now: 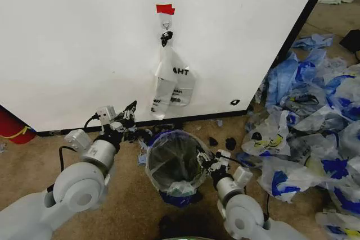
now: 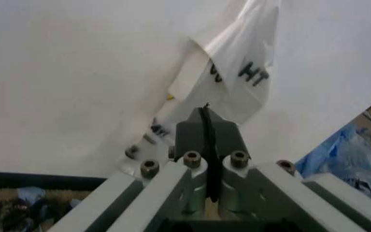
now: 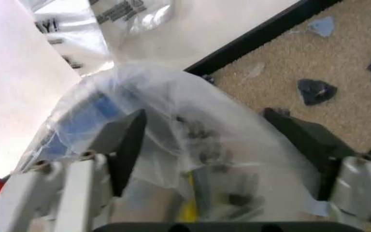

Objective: Pick up the garbage bag from the wall and place it over the trash bin.

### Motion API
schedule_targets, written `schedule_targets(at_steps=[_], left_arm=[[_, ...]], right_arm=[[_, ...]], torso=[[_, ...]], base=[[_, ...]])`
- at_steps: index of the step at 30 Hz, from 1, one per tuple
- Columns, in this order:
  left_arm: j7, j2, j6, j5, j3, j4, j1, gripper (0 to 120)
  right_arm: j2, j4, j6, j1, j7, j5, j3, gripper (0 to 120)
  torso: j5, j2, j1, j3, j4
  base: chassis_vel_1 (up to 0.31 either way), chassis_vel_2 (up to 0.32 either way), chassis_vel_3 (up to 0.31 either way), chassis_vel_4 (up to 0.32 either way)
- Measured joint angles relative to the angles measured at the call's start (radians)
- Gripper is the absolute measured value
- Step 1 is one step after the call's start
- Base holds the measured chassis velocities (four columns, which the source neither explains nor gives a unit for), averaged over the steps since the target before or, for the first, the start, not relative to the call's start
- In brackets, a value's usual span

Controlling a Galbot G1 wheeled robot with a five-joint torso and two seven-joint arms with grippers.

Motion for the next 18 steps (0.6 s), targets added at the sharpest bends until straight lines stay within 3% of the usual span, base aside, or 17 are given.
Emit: schedule_targets(at_steps=[6,12,18], left_arm=[[-0.001,0.001,0.000,0.013,-0.006,-0.014,0.027,0],[-0.001,0.000,-0.001,0.030,-0.019,-0.023,0.055,0],[0.002,-0.026,-0.002,0.047,-0.060,-0.035,0.095,0]], right_arm=[[0.004,-0.005,0.002,-0.011,-0.015,-0.013,0.003,97],[0.009,-0.024,0.038,-0.008,-0.082,-0.034,0.003,100],[-0.051,-0.030,0.097,-0.029,-0.161,-0.239,0.051,100]], torso=[[0.0002,0.000,0.000,0.000,0.0000],[0.0002,0.000,0.000,0.000,0.0002],[0.0004,0.000,0.000,0.000,0.0001]], base=[[0.000,0.000,0.000,0.000],[0.000,0.000,0.000,0.000],[0.000,0.000,0.000,0.000]])
